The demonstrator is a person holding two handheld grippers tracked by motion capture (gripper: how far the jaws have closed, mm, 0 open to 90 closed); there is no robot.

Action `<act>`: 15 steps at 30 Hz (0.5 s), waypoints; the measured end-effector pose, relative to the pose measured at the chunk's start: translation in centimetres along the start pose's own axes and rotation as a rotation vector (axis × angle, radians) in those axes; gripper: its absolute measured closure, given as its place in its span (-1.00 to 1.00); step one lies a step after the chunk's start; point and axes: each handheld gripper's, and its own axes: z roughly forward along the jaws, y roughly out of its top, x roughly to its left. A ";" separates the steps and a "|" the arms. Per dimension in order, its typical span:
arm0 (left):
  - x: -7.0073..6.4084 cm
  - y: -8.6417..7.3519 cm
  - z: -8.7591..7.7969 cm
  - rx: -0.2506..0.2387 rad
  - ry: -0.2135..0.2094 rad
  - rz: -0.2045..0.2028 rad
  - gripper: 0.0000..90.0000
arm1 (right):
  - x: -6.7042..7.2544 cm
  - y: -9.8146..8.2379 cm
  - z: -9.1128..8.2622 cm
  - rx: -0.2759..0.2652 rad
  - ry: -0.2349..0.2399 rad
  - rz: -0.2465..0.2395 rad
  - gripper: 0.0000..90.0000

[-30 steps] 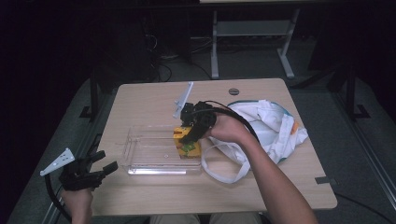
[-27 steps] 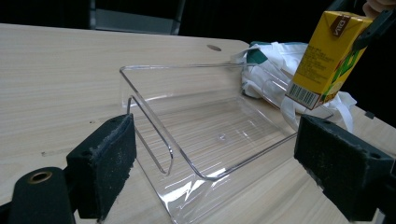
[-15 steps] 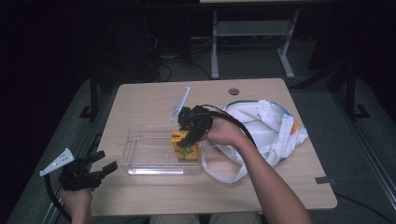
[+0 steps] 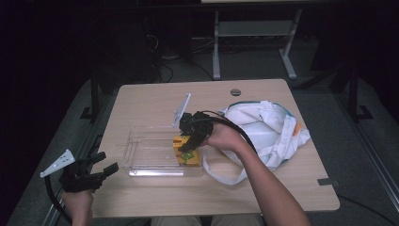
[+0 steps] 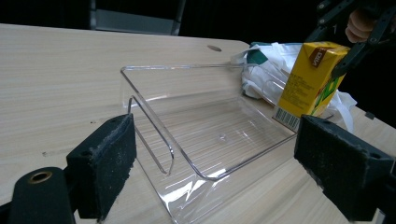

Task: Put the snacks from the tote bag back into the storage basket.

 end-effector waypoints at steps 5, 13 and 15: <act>0.0 0.0 0.0 0.000 0.000 0.000 -0.72 | 0.0 -0.5 0.7 -0.003 0.009 0.017 0.16; -0.1 0.0 0.0 -0.001 -0.001 -0.002 -0.72 | -0.2 -1.2 1.6 -0.002 0.007 0.019 0.15; -0.1 0.0 0.1 -0.003 -0.002 -0.006 -0.72 | -0.2 -1.4 1.7 -0.005 0.008 0.026 0.15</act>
